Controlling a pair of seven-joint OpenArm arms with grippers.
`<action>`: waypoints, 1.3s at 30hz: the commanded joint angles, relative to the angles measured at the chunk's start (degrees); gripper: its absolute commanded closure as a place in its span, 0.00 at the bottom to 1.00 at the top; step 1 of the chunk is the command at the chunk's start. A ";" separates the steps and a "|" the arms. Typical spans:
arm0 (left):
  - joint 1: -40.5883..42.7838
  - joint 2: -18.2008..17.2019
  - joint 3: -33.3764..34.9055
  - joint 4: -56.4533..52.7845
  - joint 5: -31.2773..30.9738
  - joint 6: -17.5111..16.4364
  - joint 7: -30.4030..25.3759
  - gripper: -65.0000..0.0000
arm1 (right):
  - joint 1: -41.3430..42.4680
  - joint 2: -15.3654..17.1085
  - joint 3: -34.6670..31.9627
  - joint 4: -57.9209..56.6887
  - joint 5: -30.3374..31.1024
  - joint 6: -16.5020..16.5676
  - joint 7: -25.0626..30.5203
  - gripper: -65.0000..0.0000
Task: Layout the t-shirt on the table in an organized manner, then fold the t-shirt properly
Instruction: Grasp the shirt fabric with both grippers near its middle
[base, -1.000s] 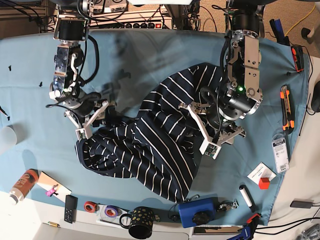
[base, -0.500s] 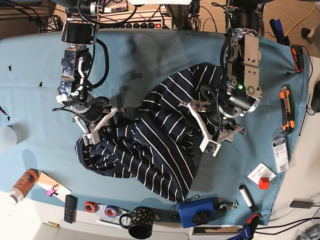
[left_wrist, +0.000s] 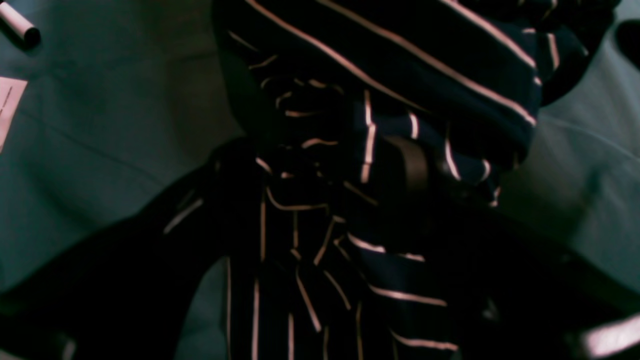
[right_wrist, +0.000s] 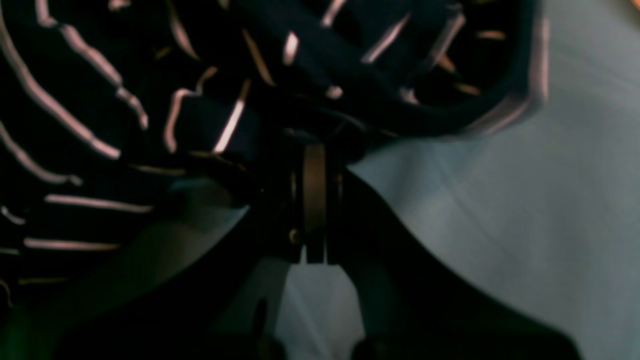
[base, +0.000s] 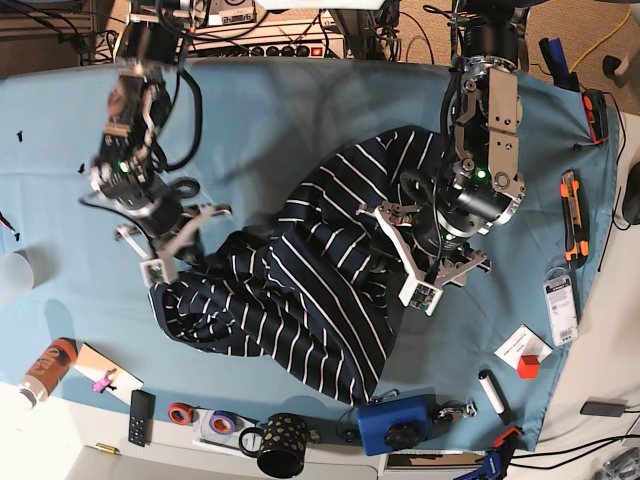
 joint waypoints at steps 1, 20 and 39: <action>-1.01 0.15 -0.11 1.11 -0.39 -0.02 -1.44 0.45 | -0.02 0.35 0.85 2.43 0.44 0.02 1.46 1.00; 1.38 0.15 -0.07 1.11 -0.39 -0.02 -2.89 0.45 | -7.04 3.30 10.19 6.93 6.64 2.99 1.92 0.67; 1.51 0.15 -0.07 1.09 -0.42 -0.04 -3.43 0.45 | 4.39 3.15 0.00 -12.90 13.05 3.04 -0.31 0.66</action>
